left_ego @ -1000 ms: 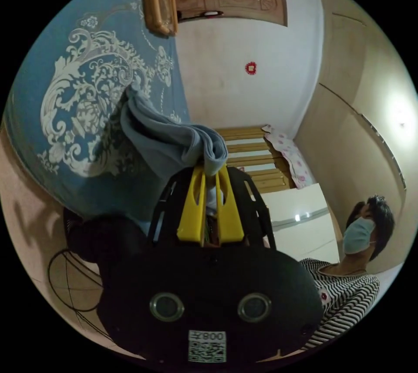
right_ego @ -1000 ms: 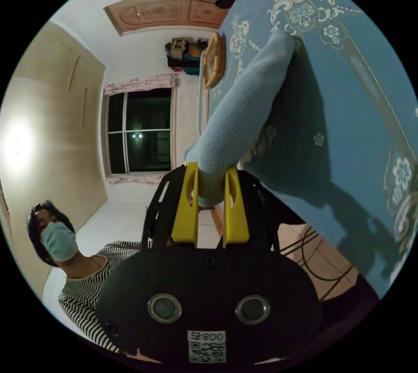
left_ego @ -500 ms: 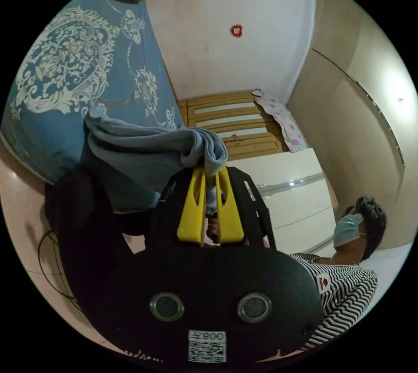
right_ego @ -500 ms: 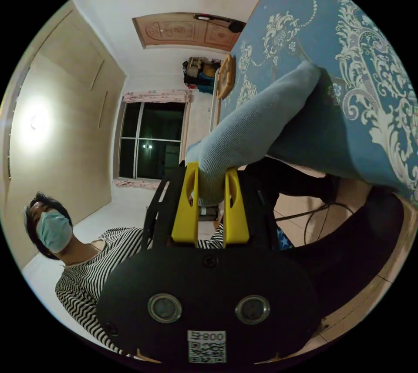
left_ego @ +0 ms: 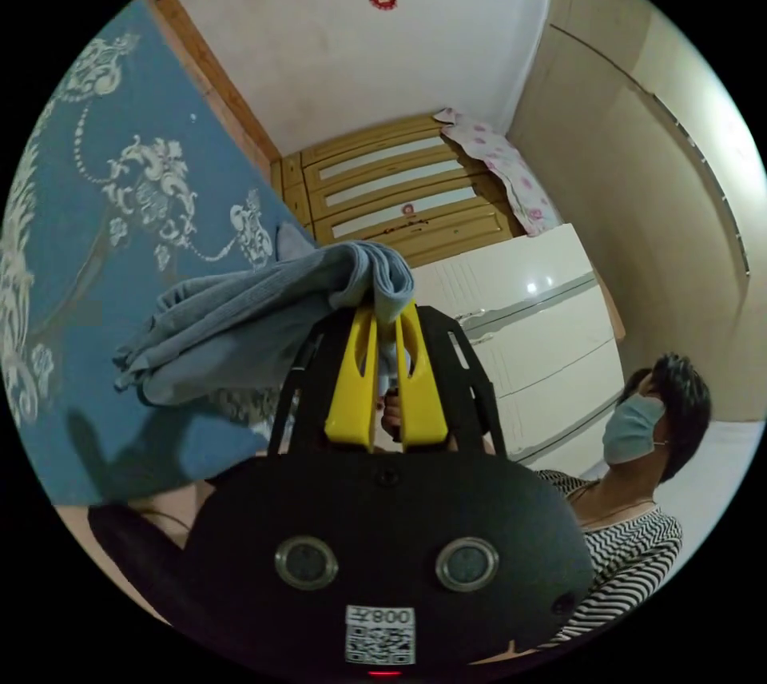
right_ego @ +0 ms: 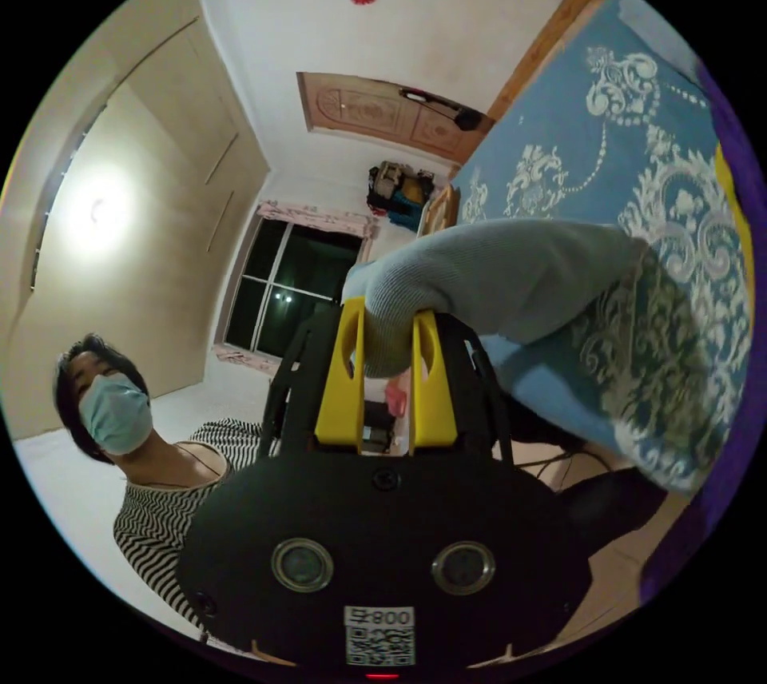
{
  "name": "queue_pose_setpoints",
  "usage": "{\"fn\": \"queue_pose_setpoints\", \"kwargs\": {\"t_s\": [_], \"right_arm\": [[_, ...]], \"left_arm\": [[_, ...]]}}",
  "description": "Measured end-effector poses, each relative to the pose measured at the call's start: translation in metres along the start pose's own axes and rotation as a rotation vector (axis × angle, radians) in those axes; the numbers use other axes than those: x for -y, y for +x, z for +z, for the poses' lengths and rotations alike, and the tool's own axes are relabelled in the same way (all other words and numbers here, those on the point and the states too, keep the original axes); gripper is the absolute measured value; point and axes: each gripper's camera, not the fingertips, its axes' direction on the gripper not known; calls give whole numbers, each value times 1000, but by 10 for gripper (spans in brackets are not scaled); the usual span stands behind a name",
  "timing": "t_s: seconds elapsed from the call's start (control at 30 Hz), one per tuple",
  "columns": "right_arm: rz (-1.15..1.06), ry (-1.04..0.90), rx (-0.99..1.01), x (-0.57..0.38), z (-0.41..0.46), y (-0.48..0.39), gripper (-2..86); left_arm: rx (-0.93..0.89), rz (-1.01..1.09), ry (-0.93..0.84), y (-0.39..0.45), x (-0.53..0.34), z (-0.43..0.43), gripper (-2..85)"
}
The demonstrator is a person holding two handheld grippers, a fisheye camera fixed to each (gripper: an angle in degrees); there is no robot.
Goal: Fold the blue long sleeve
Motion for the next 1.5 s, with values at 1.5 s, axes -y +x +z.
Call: {"fn": "queue_pose_setpoints", "kwargs": {"t_s": [1.5], "right_arm": [[155, -83, -1181, 306, -127, -385, 16]], "left_arm": [[336, -43, -537, -669, 182, 714, 5]]}}
